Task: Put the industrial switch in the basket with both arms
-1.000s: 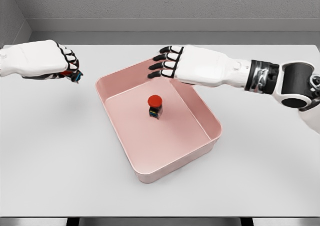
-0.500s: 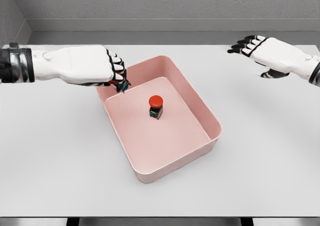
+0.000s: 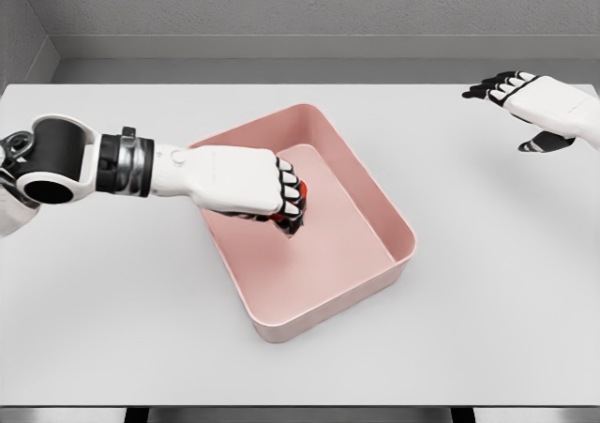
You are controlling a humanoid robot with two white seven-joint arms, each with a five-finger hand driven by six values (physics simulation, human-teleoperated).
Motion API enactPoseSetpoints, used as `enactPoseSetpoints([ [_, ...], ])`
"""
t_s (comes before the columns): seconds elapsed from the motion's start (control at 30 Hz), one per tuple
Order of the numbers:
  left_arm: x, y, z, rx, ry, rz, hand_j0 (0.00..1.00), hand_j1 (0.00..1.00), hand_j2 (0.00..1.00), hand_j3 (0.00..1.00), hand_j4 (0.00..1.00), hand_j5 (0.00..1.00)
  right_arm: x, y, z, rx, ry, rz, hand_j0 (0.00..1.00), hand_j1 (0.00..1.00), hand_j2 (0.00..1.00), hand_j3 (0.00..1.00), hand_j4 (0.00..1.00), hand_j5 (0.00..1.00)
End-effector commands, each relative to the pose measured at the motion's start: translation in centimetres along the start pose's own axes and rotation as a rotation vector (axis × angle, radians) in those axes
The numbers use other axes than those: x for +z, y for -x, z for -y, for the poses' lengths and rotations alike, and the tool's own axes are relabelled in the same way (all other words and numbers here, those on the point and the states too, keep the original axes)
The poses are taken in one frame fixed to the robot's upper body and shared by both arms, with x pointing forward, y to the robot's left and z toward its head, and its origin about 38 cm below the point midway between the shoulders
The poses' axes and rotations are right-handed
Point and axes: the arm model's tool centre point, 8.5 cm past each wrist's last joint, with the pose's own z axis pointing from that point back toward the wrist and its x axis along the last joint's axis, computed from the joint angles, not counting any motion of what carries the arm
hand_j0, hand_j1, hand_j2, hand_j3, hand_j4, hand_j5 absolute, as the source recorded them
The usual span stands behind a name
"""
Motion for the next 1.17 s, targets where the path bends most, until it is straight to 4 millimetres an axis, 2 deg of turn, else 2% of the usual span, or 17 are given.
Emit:
enactPoseSetpoints([
  [0.0,0.1,0.1,0.0,0.006,-0.003,-0.005,0.99,0.99,0.99,0.99,0.99,0.99,0.0,0.0,0.1,-0.006,0.006,0.0,1.0,1.0,1.0,1.0,1.0,1.0],
  [0.17,0.3,0.2,0.1,0.009,-0.001,-0.009,1.0,1.0,1.0,1.0,1.0,1.0,0.0,0.0,0.1,-0.005,0.007,0.002,1.0,1.0,1.0,1.0,1.0,1.0],
  [0.23,0.3,0.2,-0.2,0.004,-0.008,-0.009,1.0,1.0,1.0,1.0,1.0,1.0,0.1,-0.5,-0.6,-0.049,0.014,0.017,1.0,1.0,1.0,1.0,1.0,1.0],
  [0.27,0.4,0.3,-0.4,0.001,-0.011,-0.009,1.0,1.0,1.0,1.0,1.0,1.0,0.5,-0.5,-1.0,-0.05,0.002,0.017,1.0,1.0,1.0,1.0,1.0,1.0],
  [0.3,1.0,0.6,-1.6,0.006,-0.036,-0.011,1.0,1.0,1.0,1.0,1.0,1.0,1.4,-0.4,-1.1,-0.039,-0.01,0.014,1.0,1.0,1.0,1.0,1.0,1.0],
  [0.37,5.5,1.9,-2.5,0.023,-0.028,-0.096,1.0,1.0,1.0,1.0,1.0,1.0,2.5,0.0,-1.7,-0.093,-0.007,0.01,1.0,1.0,1.0,1.0,1.0,1.0],
  [0.43,9.9,2.2,-1.9,0.165,-0.079,-0.147,1.0,1.0,1.0,1.0,1.0,1.0,2.7,-0.3,-1.5,-0.089,-0.005,0.018,1.0,1.0,1.0,1.0,1.0,1.0],
  [0.47,11.3,2.2,-1.8,0.215,-0.104,-0.163,1.0,1.0,1.0,1.0,1.0,1.0,2.7,-0.6,-1.3,-0.082,-0.005,0.028,1.0,1.0,1.0,1.0,1.0,1.0],
  [0.53,12.3,2.8,-0.7,0.266,-0.106,-0.193,1.0,1.0,1.0,1.0,1.0,1.0,3.7,-0.8,-0.6,-0.08,0.0,0.042,1.0,1.0,1.0,1.0,1.0,1.0],
  [0.67,15.8,5.5,5.0,0.411,-0.059,-0.35,1.0,1.0,1.0,1.0,1.0,1.0,3.6,-2.3,-0.6,-0.065,-0.002,0.086,1.0,1.0,1.0,1.0,1.0,1.0],
  [0.7,16.5,6.0,5.6,0.427,-0.058,-0.379,1.0,1.0,1.0,1.0,1.0,1.0,3.5,-2.4,-0.5,-0.064,-0.003,0.089,1.0,1.0,1.0,1.0,1.0,1.0],
  [0.8,17.2,6.2,6.7,0.45,-0.044,-0.403,1.0,1.0,1.0,1.0,1.0,1.0,3.6,-2.4,-0.5,-0.063,-0.001,0.088,1.0,1.0,1.0,1.0,1.0,1.0],
  [1.13,17.3,6.2,6.9,0.455,-0.039,-0.408,1.0,1.0,1.0,1.0,1.0,1.0,3.5,-2.4,-0.6,-0.065,-0.002,0.089,1.0,1.0,1.0,1.0,1.0,1.0],
])
